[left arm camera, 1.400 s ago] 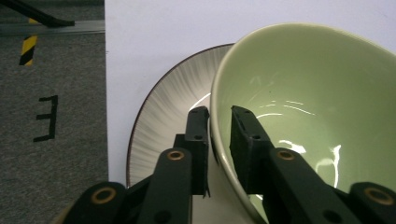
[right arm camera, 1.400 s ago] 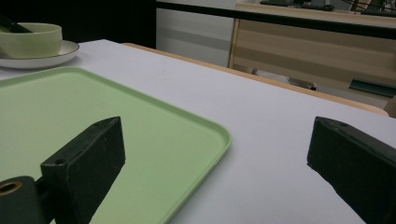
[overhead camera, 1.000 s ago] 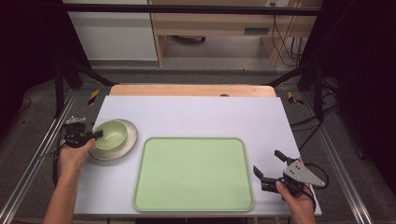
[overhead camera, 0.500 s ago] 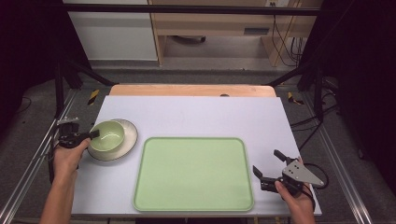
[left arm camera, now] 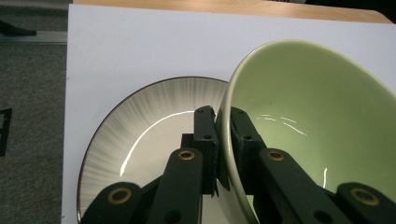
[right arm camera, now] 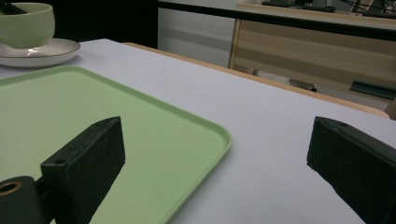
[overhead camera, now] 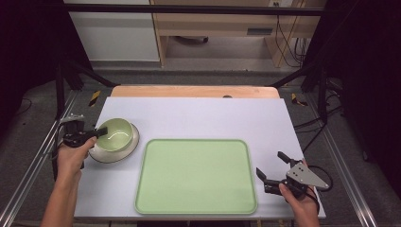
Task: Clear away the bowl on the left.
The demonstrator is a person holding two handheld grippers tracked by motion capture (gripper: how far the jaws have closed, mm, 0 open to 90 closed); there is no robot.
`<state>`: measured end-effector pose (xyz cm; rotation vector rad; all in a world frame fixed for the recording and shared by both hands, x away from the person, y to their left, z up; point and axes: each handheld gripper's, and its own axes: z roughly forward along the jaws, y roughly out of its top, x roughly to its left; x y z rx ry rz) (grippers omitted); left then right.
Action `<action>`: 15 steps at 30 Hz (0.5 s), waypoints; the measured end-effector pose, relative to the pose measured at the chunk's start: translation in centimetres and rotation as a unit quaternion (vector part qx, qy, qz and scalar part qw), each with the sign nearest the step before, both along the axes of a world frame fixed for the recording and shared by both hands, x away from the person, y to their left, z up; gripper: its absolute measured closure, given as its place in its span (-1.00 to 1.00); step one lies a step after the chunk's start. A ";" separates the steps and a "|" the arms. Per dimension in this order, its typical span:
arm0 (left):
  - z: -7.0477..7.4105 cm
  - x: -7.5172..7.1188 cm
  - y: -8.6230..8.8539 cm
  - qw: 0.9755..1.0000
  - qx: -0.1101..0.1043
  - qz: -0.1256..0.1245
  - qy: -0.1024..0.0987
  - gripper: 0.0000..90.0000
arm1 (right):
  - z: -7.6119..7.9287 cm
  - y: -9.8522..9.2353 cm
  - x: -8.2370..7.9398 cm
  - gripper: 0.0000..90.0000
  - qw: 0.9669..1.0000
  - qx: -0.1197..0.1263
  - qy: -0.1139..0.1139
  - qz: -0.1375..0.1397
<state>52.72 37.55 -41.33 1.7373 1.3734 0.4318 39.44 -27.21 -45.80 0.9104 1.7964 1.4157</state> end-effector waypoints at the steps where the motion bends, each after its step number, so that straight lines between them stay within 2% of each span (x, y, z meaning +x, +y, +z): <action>1: 0.1 0.0 -0.1 1.000 0.002 -0.003 -0.001 0.85 | 0.0 0.0 0.0 -0.90 1.000 0.001 0.000 0.000; 9: 0.6 -0.3 -2.0 1.000 0.006 -0.023 -0.003 0.85 | 0.0 0.2 0.2 -0.93 1.000 0.010 0.001 -0.001; 10: 0.7 -0.3 -2.4 0.999 0.003 -0.032 -0.002 0.85 | 0.0 0.2 0.1 -0.93 1.000 0.008 0.002 0.000; 15: 1.0 -0.3 -2.9 0.999 0.003 -0.037 -0.005 0.85 | 0.1 0.1 0.0 -0.93 1.000 0.010 -0.002 -0.001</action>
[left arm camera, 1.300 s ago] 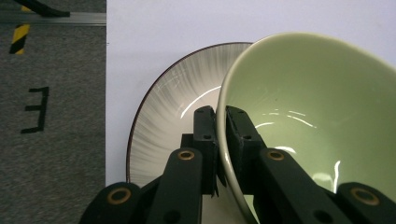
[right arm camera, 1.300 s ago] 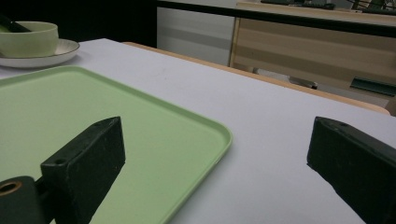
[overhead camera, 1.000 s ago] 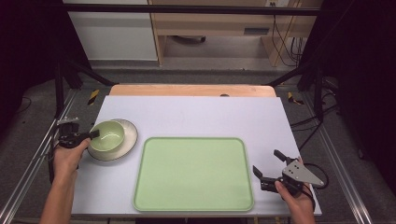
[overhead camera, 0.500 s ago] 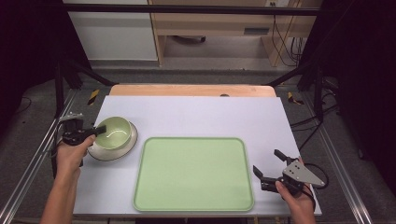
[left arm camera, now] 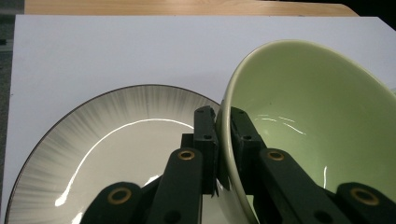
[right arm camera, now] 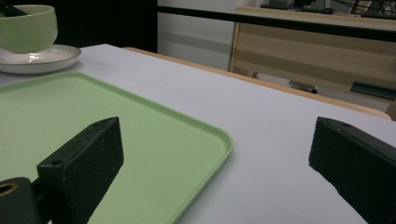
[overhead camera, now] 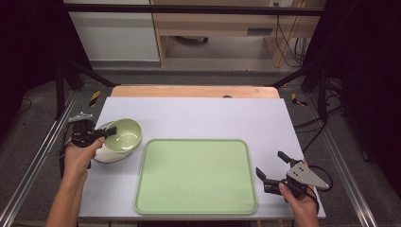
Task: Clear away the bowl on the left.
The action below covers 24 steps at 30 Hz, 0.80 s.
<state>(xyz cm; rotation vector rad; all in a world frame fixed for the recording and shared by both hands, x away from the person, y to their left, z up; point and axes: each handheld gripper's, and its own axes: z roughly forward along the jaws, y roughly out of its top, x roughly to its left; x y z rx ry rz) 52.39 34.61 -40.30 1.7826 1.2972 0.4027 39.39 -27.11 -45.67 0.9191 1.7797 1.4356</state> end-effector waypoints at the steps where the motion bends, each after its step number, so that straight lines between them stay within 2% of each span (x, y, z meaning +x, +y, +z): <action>1: 0.2 0.0 -0.1 1.000 0.003 -0.002 -0.001 0.85 | 0.0 0.0 0.0 -0.93 1.000 -0.001 -0.001 0.001; 11: 0.8 -0.8 -0.9 1.000 -0.011 -0.021 -0.007 0.85 | 0.1 -0.1 0.3 -0.93 1.000 0.000 -0.002 -0.003; 13: 0.8 -1.0 -1.1 1.000 -0.010 -0.023 -0.008 0.85 | 0.1 -0.1 0.5 -0.93 1.000 0.007 -0.003 -0.006; 19: 0.8 -1.1 -2.7 0.999 -0.006 -0.035 -0.005 0.85 | 0.2 0.0 0.3 -0.93 1.000 0.015 -0.006 -0.004; 24: 0.9 -1.1 -4.1 0.998 -0.008 -0.060 -0.004 0.85 | 0.1 -0.2 0.5 -0.93 1.000 0.012 -0.005 -0.006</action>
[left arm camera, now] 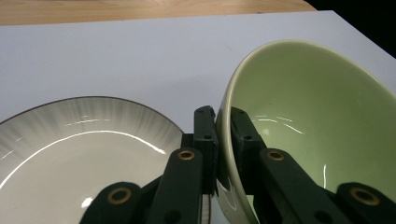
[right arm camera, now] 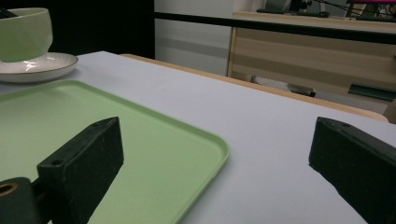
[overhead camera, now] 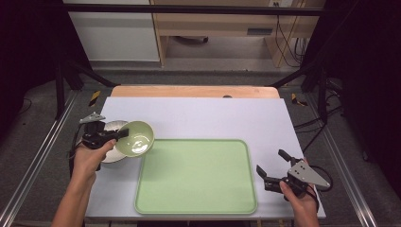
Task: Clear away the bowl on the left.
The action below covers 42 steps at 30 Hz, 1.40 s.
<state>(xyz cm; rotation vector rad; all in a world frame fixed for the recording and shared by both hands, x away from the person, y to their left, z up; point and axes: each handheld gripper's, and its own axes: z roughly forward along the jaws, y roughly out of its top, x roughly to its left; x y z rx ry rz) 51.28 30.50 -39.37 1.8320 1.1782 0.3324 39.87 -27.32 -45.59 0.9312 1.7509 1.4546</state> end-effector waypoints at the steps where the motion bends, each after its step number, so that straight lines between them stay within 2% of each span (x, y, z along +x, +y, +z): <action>1: 0.0 0.0 -0.2 1.000 0.000 -0.002 -0.001 0.85 | 0.0 0.0 0.0 -0.92 1.000 0.000 0.003 -0.002; 10: -0.6 -0.1 -2.2 1.000 -0.002 -0.022 0.008 0.85 | 0.1 0.1 -0.1 -0.92 1.000 -0.003 -0.001 0.002; 19: -1.1 -0.1 -2.9 0.999 0.005 -0.029 0.014 0.85 | 0.0 0.1 0.0 -0.92 1.000 -0.005 0.003 -0.001; 32: -0.6 -0.4 -4.3 0.999 0.005 -0.046 0.006 0.84 | 0.0 0.2 0.0 -0.91 1.000 -0.010 0.002 0.002; 37: -1.1 -0.5 -5.3 0.999 0.002 -0.050 0.007 0.85 | 0.0 0.3 0.1 -0.90 1.000 -0.009 0.002 0.003; 42: -1.4 -0.6 -6.5 0.998 0.009 -0.062 0.010 0.84 | 0.0 0.3 0.0 -0.90 1.000 -0.009 0.001 0.004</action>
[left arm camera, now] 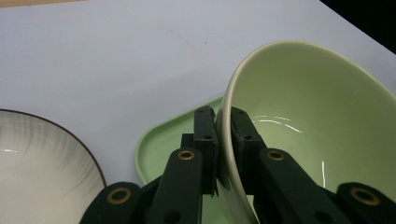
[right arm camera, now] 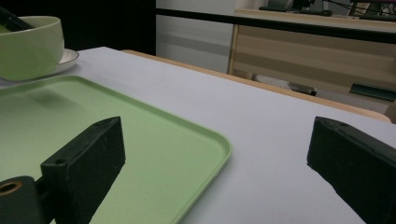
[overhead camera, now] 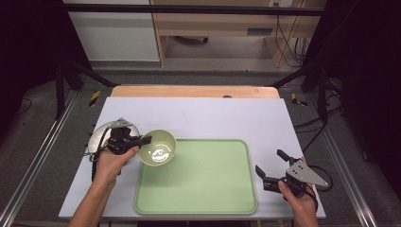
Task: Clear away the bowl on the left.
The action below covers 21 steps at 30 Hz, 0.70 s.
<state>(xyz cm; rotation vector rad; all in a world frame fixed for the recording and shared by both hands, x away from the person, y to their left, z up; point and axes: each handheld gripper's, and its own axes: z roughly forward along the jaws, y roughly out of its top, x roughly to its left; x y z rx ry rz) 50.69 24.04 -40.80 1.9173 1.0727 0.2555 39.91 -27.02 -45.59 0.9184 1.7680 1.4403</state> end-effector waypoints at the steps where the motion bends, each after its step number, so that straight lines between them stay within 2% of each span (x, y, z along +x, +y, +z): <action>1: 0.0 -0.1 -0.2 1.000 0.000 -0.003 0.001 0.84 | 0.0 0.0 0.0 -0.90 1.000 0.001 0.000 -0.001; 15: -0.5 -0.8 -3.3 0.999 0.015 -0.034 0.002 0.84 | 0.0 0.0 0.0 -0.90 1.000 -0.002 -0.002 0.000; 21: -1.1 -1.0 -5.3 0.998 0.019 -0.055 0.006 0.84 | 0.0 0.0 0.0 -0.90 1.000 0.001 0.000 -0.001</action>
